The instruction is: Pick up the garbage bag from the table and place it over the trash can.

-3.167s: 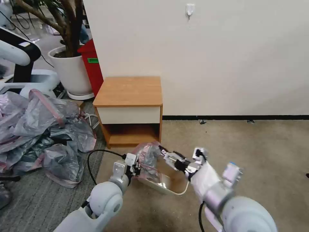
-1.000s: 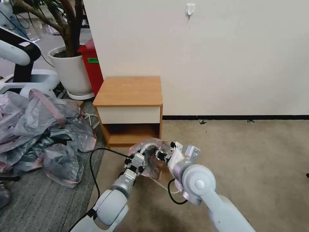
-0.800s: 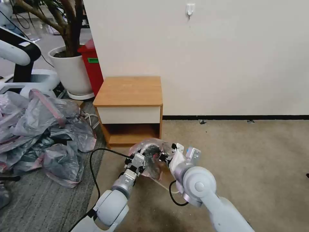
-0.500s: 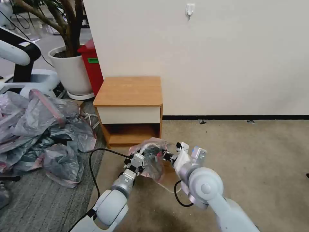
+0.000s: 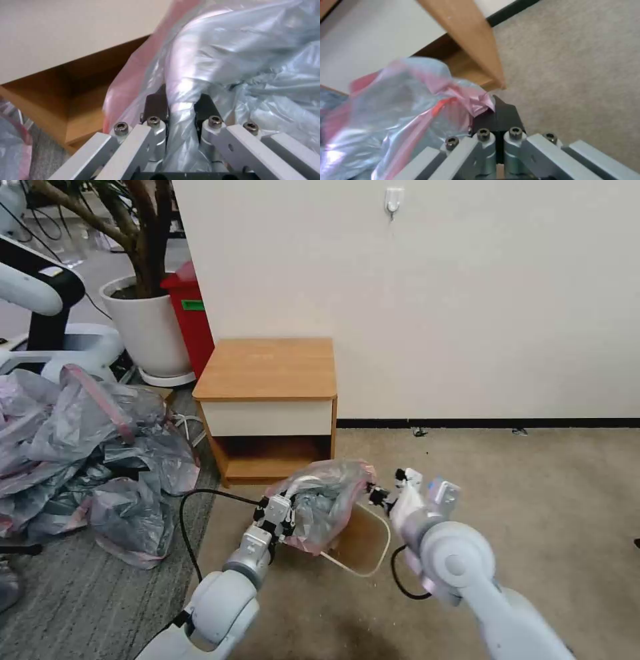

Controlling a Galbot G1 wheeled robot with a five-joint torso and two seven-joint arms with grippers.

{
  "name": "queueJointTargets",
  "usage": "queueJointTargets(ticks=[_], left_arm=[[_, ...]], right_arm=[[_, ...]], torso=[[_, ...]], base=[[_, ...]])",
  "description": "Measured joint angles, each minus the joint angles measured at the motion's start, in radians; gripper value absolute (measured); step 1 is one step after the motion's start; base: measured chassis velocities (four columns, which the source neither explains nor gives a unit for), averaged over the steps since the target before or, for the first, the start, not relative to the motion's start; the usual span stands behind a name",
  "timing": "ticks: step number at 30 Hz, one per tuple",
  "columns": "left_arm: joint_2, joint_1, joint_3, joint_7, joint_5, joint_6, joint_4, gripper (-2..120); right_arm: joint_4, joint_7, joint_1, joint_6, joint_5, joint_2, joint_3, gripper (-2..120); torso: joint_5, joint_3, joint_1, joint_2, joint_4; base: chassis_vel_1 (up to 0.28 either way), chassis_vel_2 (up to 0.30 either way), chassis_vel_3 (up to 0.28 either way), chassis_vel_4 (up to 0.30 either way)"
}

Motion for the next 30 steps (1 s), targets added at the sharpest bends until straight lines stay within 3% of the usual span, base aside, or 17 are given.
queueJointTargets(ticks=[7,17,30], left_arm=[[0.005,0.022,-0.060,0.000,-0.077,0.000,-0.034,9],[-0.002,0.058,-0.088,0.002,-0.121,0.000,-0.064,9],[-0.018,0.033,-0.107,-0.040,-0.309,0.021,-0.097,9]], right_arm=[[0.000,-0.029,-0.028,-0.008,0.001,-0.055,0.049,0],[-0.004,-0.052,-0.055,-0.018,-0.001,-0.071,0.070,0],[-0.006,-0.083,-0.108,-0.024,-0.025,-0.081,0.090,0]], torso=[[0.0000,0.000,0.000,0.000,0.0000],[0.0000,0.000,0.000,0.000,0.0001],[0.0000,0.000,0.000,0.000,0.0001]], base=[[0.000,0.000,0.000,0.000],[0.000,0.000,0.000,0.000],[0.000,0.000,0.000,0.000]])
